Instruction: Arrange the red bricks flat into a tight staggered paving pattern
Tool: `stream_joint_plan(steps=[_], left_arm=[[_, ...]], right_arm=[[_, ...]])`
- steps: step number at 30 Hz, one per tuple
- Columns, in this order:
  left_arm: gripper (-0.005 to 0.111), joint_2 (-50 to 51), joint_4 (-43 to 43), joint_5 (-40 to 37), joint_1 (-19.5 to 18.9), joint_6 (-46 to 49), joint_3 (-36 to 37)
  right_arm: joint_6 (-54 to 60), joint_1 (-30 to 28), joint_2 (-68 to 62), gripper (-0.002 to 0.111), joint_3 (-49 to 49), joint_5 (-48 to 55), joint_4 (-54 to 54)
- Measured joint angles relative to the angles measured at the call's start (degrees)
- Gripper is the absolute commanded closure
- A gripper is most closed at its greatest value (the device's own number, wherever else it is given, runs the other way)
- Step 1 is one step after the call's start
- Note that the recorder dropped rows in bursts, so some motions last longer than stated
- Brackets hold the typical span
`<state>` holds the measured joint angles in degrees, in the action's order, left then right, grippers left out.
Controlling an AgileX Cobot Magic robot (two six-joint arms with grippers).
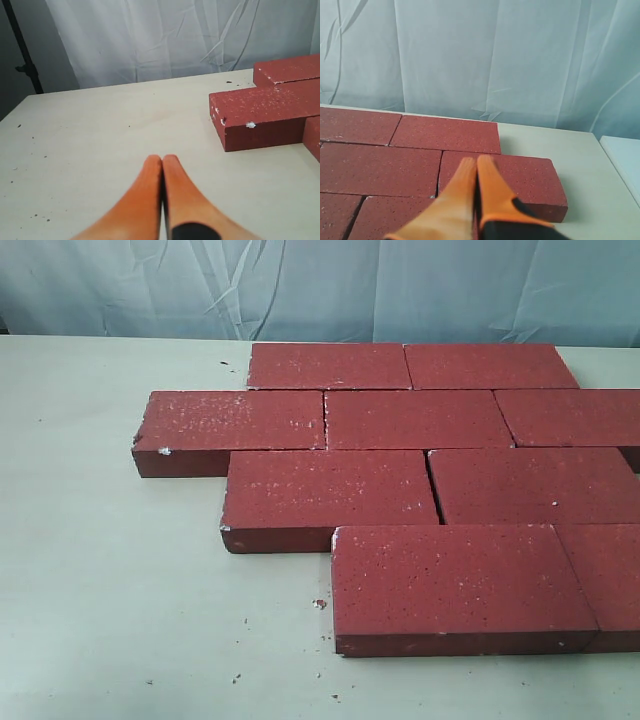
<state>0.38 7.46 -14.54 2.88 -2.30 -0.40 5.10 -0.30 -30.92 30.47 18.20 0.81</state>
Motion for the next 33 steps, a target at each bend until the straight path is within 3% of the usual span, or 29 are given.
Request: stream_joint_plan(steps=[8, 33], left_arm=[[0.107, -0.08, -2.24, 0.93, 0.0, 3.43, 0.13], [0.107, -0.08, -2.73, 0.93, 0.0, 2.3, 0.13]], right_arm=[[0.0, 0.0, 0.0, 0.109, 0.0, 0.0, 0.0], [0.0, 0.0, 0.0, 0.109, 0.0, 0.0, 0.0]])
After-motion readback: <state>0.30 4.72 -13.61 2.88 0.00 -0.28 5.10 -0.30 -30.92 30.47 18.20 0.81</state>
